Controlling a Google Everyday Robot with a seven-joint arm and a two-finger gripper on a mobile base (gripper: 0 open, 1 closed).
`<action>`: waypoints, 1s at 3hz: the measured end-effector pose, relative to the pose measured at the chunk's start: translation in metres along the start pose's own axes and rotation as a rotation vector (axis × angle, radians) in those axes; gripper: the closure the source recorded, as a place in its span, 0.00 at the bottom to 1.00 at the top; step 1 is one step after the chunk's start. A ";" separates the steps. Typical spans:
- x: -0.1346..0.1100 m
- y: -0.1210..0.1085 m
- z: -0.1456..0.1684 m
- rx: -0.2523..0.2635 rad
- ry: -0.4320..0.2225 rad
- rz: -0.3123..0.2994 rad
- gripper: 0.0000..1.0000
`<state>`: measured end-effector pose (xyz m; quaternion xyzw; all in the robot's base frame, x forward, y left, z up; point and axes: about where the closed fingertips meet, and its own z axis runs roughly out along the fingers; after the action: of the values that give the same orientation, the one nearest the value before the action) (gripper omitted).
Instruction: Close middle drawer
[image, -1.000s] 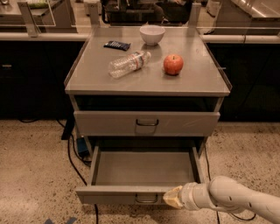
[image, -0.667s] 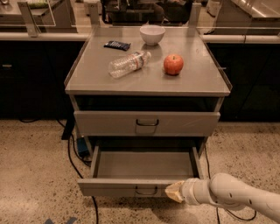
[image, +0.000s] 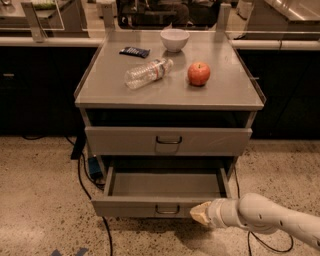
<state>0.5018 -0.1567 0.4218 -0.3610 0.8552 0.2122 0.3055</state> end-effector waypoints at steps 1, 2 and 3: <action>-0.013 -0.033 0.004 0.056 -0.030 0.013 1.00; -0.020 -0.069 0.007 0.105 -0.108 0.043 1.00; -0.020 -0.069 0.007 0.105 -0.108 0.043 1.00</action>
Offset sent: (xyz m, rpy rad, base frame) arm 0.0962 -0.0702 -0.0040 0.1100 -0.1810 -0.2249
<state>0.5667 -0.1879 0.4204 -0.3142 0.8549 0.1927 0.3650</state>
